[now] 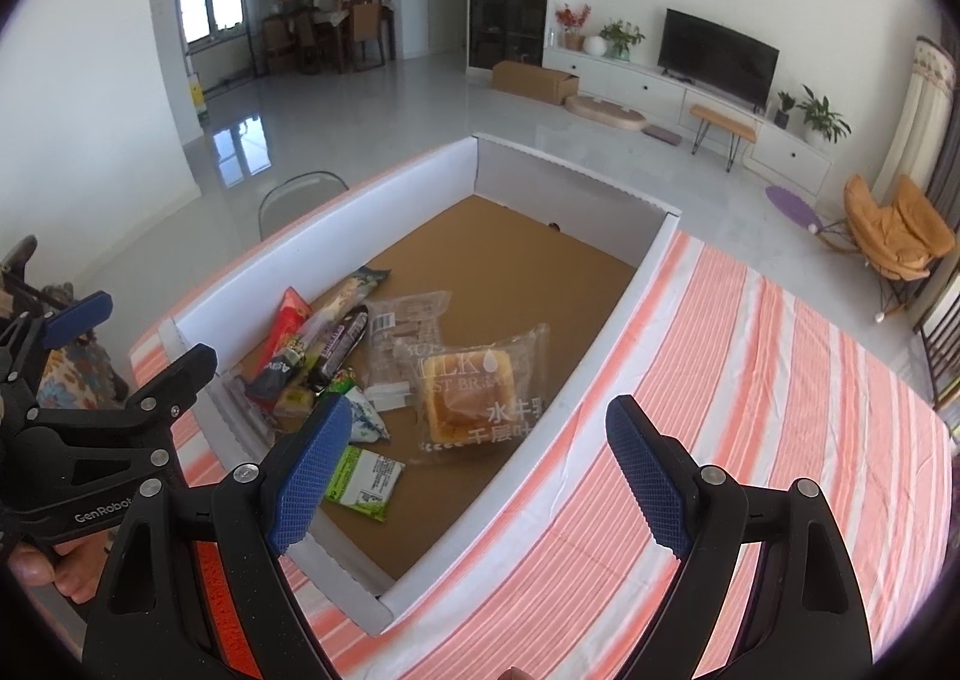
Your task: Organize snacks
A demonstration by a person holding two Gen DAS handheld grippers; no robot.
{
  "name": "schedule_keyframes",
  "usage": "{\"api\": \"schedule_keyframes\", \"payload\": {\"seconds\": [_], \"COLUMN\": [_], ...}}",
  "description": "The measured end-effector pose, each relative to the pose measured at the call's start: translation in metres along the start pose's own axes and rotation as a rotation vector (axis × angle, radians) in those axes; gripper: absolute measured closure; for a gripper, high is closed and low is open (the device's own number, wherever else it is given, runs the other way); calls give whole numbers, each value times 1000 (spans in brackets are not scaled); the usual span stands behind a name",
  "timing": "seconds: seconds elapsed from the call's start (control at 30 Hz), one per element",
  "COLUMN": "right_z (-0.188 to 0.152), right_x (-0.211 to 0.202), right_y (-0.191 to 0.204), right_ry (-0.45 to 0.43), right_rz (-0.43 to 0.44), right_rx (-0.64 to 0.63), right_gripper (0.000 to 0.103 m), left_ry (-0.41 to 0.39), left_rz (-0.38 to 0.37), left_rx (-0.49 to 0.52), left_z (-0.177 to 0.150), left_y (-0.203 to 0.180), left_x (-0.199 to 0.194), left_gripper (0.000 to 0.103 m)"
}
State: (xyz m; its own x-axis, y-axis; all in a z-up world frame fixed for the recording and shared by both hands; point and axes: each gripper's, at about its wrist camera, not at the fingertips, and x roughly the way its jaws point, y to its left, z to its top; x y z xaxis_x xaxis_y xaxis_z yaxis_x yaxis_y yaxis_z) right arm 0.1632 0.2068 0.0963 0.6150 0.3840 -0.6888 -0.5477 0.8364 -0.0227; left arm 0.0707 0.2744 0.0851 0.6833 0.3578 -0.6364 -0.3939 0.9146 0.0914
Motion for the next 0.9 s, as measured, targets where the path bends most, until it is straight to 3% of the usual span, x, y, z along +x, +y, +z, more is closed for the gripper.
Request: {"api": "schedule_keyframes", "payload": {"seconds": [0.13, 0.27, 0.47, 0.6, 0.9], "right_z": [1, 3, -1, -3, -3], "right_x": [-11, -3, 2, 5, -1], "right_y": [-7, -8, -12, -19, -13], "right_ry": [-66, -6, 14, 16, 31], "right_rz": [15, 14, 58, 40, 21], "right_rx": [36, 39, 94, 149, 117], "right_gripper": [14, 14, 14, 14, 14], "left_ry": [-8, -13, -4, 1, 2], "left_rz": [1, 3, 4, -3, 25], "left_rx": [-17, -16, -7, -16, -13], "left_z": [1, 1, -1, 3, 3], "left_y": [6, 7, 6, 7, 6], "left_x": [-3, -6, -8, -7, -8], "left_gripper": [0, 0, 0, 0, 0]}}
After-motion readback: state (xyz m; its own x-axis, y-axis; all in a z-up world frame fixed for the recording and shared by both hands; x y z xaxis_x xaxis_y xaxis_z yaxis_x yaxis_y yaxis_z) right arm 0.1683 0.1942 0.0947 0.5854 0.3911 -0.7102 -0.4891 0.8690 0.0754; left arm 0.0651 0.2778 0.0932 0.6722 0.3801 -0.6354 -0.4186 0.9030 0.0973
